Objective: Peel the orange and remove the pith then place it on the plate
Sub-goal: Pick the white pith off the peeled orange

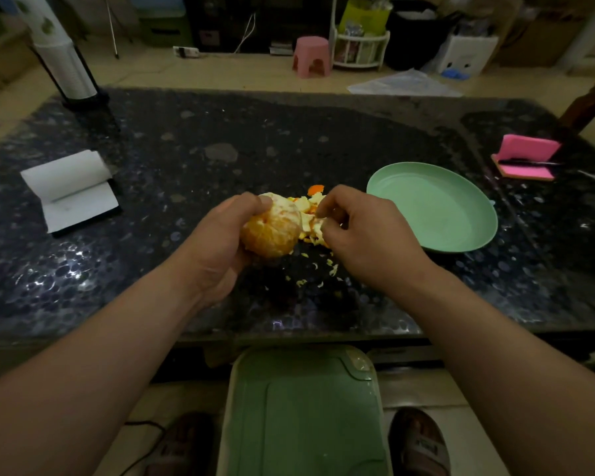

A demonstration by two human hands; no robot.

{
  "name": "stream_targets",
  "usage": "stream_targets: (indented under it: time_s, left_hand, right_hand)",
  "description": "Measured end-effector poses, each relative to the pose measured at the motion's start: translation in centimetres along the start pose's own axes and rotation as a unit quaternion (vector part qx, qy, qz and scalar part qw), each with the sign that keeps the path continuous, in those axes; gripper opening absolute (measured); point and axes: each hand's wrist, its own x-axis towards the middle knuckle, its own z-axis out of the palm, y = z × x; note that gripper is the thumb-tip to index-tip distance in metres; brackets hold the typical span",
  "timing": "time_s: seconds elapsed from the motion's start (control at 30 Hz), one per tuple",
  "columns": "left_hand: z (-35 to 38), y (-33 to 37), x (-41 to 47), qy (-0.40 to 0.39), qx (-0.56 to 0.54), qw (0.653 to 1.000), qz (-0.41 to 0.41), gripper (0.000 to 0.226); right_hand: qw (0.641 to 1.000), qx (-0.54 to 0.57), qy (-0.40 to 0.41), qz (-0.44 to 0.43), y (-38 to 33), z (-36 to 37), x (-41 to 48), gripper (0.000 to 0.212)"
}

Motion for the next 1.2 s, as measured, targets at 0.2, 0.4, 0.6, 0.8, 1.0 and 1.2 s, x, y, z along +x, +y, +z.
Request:
stream_targets:
  time_s: [0.2, 0.4, 0.6, 0.8, 1.0, 1.2]
  left_hand:
    - [-0.1, -0.4, 0.4, 0.004, 0.033, 0.999, 0.014, 0.068]
    - [-0.2, -0.8, 0.5, 0.011, 0.074, 0.997, 0.028, 0.056]
    - [-0.3, -0.7, 0.4, 0.005, 0.096, 0.995, 0.029, 0.064]
    - [0.2, -0.4, 0.0, 0.036, 0.079, 0.996, 0.012, 0.043]
    - [0.1, -0.4, 0.0, 0.043, 0.081, 0.996, 0.008, 0.047]
    - [-0.2, -0.3, 0.3, 0.021, 0.091, 0.995, 0.015, 0.063]
  right_hand:
    - [0.999, 0.032, -0.023, -0.026, -0.5, 0.1, -0.1, 0.015]
    - [0.998, 0.033, -0.022, -0.053, -0.7, 0.0, -0.3, 0.011]
    - [0.997, 0.007, -0.008, -0.075, -0.9, 0.0, -0.5, 0.009]
    - [0.996, -0.072, -0.039, -0.032, -0.3, 0.3, -0.1, 0.02]
    - [0.992, -0.108, -0.035, -0.047, -0.4, 0.7, 0.0, 0.011]
    - [0.995, 0.012, 0.022, -0.099, -1.7, 0.4, -0.5, 0.004]
